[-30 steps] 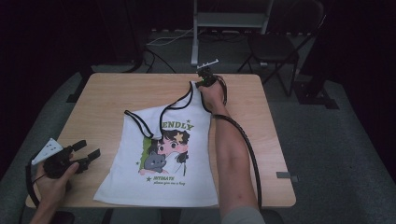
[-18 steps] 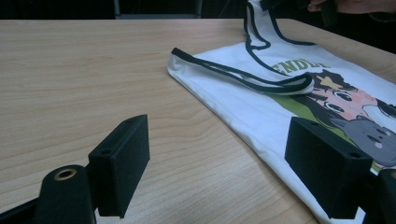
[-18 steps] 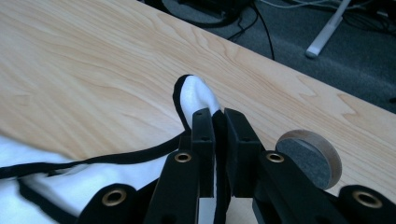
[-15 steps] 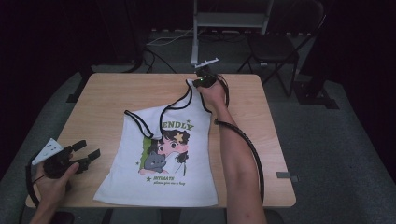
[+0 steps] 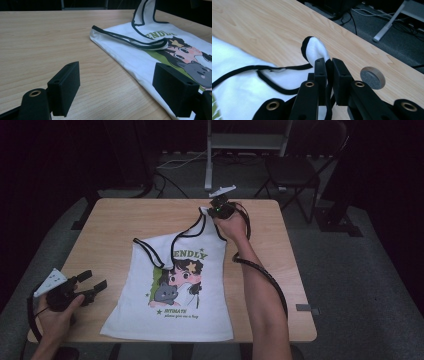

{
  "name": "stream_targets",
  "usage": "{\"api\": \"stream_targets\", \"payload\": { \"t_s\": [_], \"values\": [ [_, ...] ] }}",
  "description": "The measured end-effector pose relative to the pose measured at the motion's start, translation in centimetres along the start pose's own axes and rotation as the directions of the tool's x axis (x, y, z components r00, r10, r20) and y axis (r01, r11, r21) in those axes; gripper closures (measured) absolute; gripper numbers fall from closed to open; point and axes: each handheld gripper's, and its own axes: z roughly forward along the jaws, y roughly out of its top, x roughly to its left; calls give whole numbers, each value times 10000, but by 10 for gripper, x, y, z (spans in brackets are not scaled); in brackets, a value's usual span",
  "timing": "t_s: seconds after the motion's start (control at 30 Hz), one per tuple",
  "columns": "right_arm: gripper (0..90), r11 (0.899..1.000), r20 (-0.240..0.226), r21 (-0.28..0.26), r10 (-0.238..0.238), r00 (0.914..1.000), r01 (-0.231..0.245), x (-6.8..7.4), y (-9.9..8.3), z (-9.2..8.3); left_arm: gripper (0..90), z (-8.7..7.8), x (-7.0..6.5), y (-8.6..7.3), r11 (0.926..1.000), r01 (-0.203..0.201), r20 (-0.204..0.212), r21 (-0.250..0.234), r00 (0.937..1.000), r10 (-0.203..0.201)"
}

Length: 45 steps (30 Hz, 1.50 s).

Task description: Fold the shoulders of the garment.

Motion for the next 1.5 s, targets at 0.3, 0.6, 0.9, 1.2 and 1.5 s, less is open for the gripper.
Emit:
{"api": "stream_targets", "payload": {
  "t_s": [0.3,0.6,0.9,1.2,1.5],
  "values": [
    [829,9979,-323,-187,-627,9975,622,23,-6,-19,217,0,0,0,10000,-9,-32,8,10000,9],
    [828,9961,-266,-441,-776,9966,764,37,-7,-42,217,-1,1,0,10000,-24,-64,2,10000,24],
    [827,9957,-243,-506,-784,9966,771,51,-20,-45,216,-1,0,0,10000,-44,-37,-7,10000,44],
    [827,9938,-216,-653,-918,9955,902,60,-24,-52,217,-1,0,0,10000,-72,-47,23,10000,72],
    [827,9927,-285,-683,-1019,9944,997,70,-38,-56,217,-1,0,0,10000,-65,-69,18,10000,65]
  ]
}}
